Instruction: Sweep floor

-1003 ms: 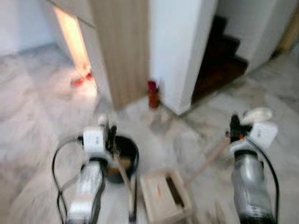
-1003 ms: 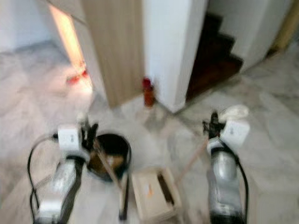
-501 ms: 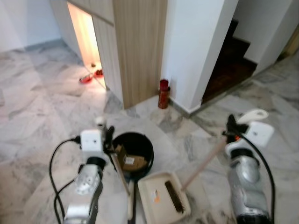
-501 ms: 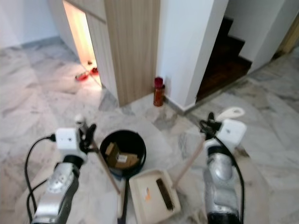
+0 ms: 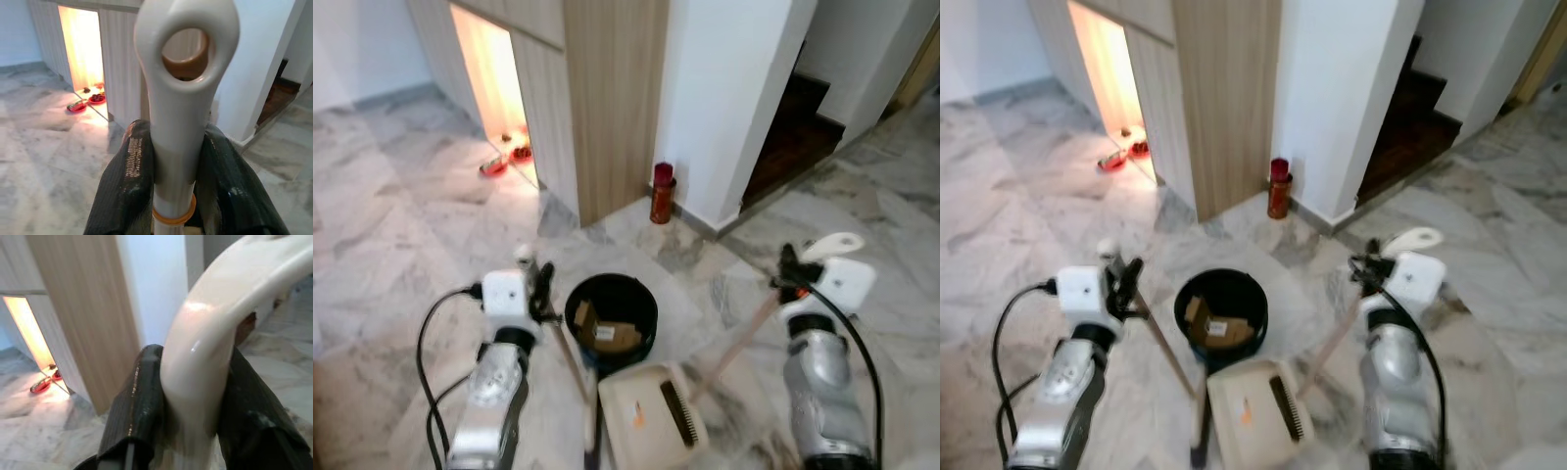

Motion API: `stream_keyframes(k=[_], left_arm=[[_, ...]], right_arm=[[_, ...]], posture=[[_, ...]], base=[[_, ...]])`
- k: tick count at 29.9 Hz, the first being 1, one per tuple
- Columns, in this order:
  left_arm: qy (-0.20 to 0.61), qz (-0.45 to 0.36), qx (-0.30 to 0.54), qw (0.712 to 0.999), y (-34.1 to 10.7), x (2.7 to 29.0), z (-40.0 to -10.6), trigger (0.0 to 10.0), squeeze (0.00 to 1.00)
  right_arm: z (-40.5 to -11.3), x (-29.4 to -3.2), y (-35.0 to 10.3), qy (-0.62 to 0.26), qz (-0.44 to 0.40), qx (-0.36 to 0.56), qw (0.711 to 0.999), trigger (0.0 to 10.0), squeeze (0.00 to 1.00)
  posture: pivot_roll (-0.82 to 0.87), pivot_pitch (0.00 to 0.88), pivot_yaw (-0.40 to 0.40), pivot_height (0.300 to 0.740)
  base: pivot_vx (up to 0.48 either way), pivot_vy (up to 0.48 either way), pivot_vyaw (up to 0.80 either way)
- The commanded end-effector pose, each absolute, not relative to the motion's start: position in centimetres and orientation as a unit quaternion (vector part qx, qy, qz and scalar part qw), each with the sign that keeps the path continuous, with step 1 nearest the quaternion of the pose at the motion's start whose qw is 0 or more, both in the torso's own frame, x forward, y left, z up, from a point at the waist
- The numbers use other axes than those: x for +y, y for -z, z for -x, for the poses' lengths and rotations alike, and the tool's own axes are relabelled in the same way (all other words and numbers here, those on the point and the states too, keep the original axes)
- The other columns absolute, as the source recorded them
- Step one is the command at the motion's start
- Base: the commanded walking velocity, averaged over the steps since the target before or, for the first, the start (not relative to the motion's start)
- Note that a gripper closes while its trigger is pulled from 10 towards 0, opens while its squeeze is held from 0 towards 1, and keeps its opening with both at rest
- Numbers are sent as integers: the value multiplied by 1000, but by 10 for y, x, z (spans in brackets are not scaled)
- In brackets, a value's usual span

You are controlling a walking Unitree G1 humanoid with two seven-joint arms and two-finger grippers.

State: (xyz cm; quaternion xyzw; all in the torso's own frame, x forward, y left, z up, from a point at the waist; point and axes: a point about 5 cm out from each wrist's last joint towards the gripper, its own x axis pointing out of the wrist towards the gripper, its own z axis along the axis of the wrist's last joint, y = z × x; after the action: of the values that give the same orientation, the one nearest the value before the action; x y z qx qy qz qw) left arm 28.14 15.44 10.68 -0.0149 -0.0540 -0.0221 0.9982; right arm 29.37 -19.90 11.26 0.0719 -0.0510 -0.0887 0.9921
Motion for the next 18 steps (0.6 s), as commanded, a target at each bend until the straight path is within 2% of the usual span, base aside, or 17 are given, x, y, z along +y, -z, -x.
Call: stream_keyframes(k=[1, 6, 13, 18], left_arm=[[29, 19, -73, 997, -116, 150, -283, 10000, 0], [30, 19, -71, 997, -114, 150, -283, 10000, 0], [32, 16, -72, 997, -115, 150, -283, 10000, 0], [35, 15, -71, 997, -115, 150, -284, 10000, 0]], right_arm=[[-293, -205, -122, 98, -80, -72, 989, 10000, 0], [-294, -205, -124, 98, -81, -76, 989, 10000, 0], [-292, -204, -127, 98, -80, -80, 989, 10000, 0], [-277, -205, -127, 82, -72, -79, 991, 10000, 0]], posture=[[-39, 0, -2, 740], [-38, 0, -3, 740], [-43, 0, -1, 740], [-45, 0, 2, 740]], base=[[0, 337, 0], [0, 330, 0], [0, 0, 0], [0, 0, 0]])
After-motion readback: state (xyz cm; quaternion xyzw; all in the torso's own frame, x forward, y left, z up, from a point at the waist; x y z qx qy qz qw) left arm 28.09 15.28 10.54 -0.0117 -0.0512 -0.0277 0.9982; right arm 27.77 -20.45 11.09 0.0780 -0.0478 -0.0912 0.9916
